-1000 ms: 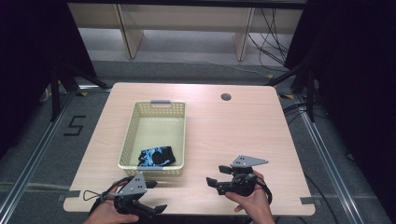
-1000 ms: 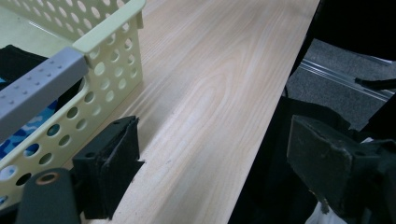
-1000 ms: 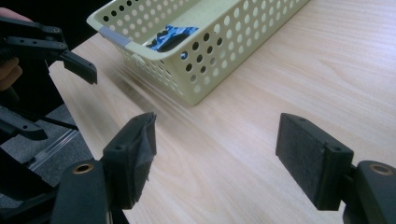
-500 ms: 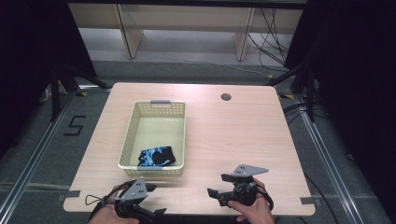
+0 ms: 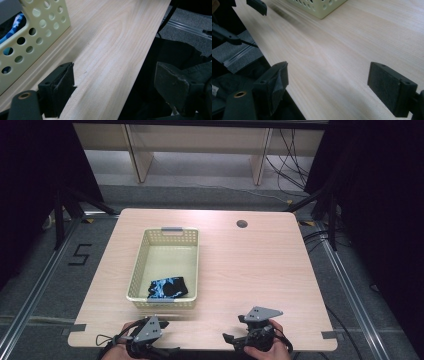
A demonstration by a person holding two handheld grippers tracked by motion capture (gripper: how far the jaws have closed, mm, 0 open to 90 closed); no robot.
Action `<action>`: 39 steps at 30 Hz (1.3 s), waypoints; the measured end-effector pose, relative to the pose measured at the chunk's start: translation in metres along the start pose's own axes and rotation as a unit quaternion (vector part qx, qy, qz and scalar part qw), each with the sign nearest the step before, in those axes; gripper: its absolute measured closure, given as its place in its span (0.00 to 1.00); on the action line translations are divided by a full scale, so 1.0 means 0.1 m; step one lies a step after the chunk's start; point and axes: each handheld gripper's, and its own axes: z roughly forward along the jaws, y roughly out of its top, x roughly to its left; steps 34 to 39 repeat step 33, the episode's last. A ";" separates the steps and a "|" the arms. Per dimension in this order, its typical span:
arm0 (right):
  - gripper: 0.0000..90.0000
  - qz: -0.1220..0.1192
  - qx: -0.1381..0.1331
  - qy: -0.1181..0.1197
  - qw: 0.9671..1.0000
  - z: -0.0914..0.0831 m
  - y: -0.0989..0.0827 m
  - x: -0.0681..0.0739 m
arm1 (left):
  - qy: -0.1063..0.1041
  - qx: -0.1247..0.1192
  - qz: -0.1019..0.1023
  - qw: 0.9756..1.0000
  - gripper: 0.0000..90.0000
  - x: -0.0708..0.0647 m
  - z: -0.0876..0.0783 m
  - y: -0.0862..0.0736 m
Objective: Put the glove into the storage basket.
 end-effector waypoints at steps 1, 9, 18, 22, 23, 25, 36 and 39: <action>0.20 0.001 0.002 0.002 1.000 0.00 -0.01 0.00 | 0.003 -0.010 -0.009 1.000 0.18 -0.01 0.00 0.00; 0.20 0.005 0.002 0.018 1.000 -0.01 -0.05 0.02 | 0.007 -0.003 -0.006 1.000 0.18 0.02 -0.01 0.00; 0.19 0.003 0.003 0.016 1.000 -0.01 -0.06 0.02 | 0.005 -0.010 -0.010 1.000 0.18 0.02 -0.02 0.00; 0.19 0.006 0.009 0.007 1.000 -0.01 -0.06 0.03 | 0.005 -0.010 -0.010 1.000 0.18 0.02 -0.01 0.00; 0.20 0.005 0.009 0.007 1.000 -0.01 -0.06 0.03 | 0.005 -0.011 -0.011 1.000 0.18 0.01 -0.01 0.00; 0.20 0.005 0.008 0.008 1.000 -0.01 -0.06 0.03 | 0.005 -0.010 -0.009 1.000 0.18 0.01 -0.01 0.01; 0.19 -0.002 0.006 0.003 1.000 -0.01 -0.07 0.00 | 0.003 -0.009 -0.015 1.000 0.18 0.02 -0.01 0.00; 0.19 -0.002 0.006 0.003 1.000 -0.01 -0.07 0.00 | 0.003 -0.009 -0.015 1.000 0.18 0.02 -0.01 0.00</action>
